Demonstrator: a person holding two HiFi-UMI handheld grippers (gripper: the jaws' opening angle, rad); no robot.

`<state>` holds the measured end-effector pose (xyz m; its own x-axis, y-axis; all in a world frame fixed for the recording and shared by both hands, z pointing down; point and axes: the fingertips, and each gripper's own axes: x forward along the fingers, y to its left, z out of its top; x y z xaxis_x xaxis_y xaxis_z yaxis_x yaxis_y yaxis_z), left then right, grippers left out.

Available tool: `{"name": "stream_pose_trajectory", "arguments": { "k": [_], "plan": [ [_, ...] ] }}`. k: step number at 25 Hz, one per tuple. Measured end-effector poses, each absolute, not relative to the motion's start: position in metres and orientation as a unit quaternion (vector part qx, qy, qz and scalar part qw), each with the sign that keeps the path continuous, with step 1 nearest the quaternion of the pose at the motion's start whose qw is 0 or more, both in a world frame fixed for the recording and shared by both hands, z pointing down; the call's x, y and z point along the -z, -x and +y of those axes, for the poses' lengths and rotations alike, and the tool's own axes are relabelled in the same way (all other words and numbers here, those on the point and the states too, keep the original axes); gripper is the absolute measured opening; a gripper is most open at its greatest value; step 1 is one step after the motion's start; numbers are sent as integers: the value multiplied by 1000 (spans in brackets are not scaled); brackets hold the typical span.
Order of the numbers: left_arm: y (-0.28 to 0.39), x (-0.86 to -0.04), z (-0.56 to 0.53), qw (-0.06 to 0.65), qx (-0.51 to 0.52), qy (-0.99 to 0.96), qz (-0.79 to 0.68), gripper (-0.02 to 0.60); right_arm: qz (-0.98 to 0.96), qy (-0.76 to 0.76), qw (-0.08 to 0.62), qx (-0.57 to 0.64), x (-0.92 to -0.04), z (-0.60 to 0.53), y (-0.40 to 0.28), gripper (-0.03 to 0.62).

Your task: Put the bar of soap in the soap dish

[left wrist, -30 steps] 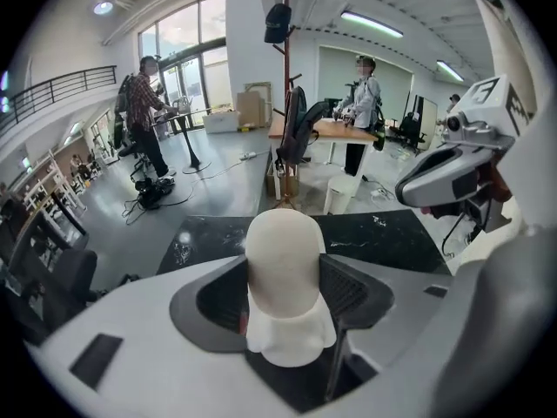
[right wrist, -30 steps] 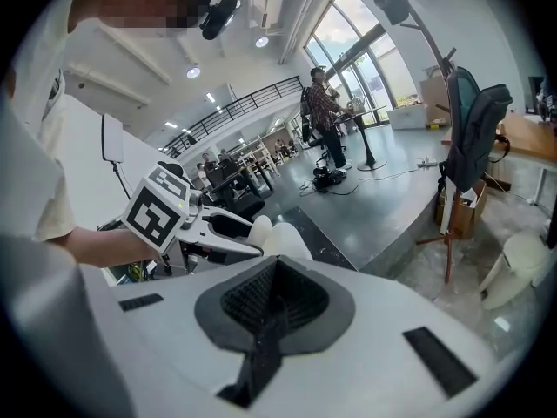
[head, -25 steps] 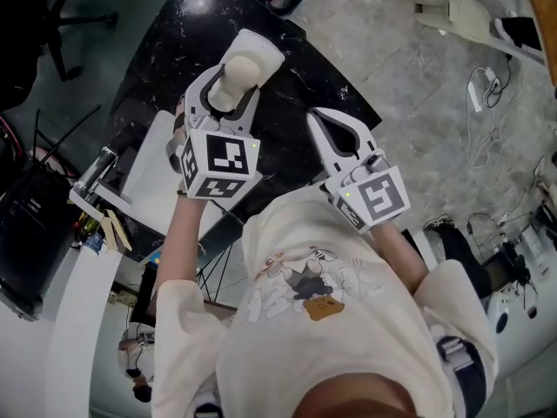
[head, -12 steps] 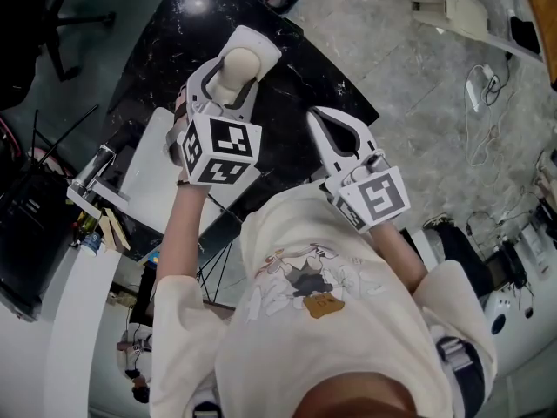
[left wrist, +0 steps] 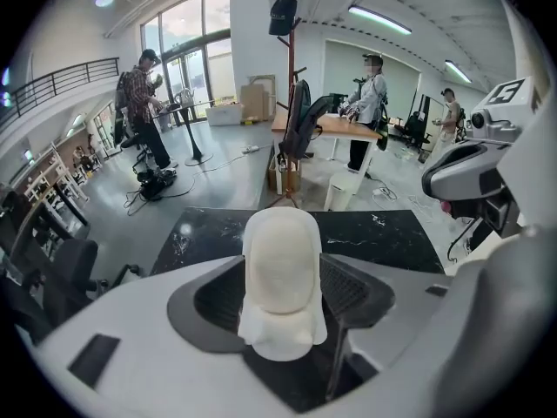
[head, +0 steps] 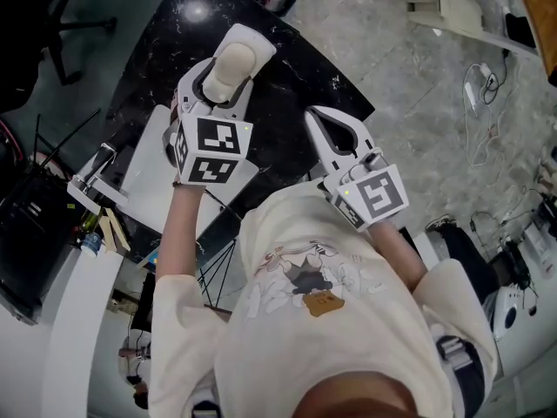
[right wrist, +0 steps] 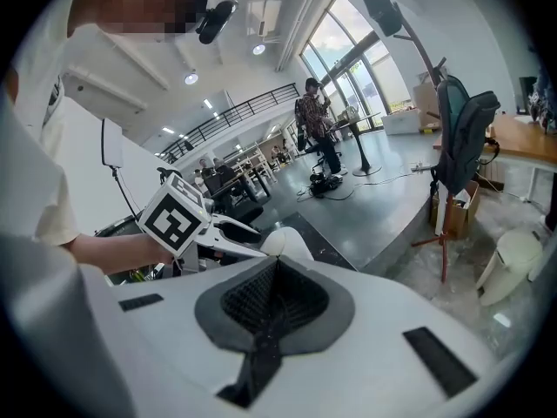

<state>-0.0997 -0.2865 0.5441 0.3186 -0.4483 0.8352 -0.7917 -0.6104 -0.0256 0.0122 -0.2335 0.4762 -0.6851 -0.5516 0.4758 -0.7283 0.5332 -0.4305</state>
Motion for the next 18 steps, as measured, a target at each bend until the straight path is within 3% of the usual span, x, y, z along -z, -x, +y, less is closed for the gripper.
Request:
{"name": "stream_pose_trajectory", "arguments": {
  "k": [5,9,15,18],
  "plan": [
    [99,-524,-279,193,-414,-789,-410,268,-866,-375,131,-302,-465,-228,-16,6],
    [97,-503,-269,195,-391,-791,-429,228,-870,-376,121,-295,-454,-218,-19,6],
    [104,-465,-251,184,-352,-777,-487,53,-884,-361,111,-274,-433,-201,-19,6],
    [102,-452,-236,195,-329,-773,-507,30,-896,-346,113,-252,-425,-195,-20,6]
  ]
}}
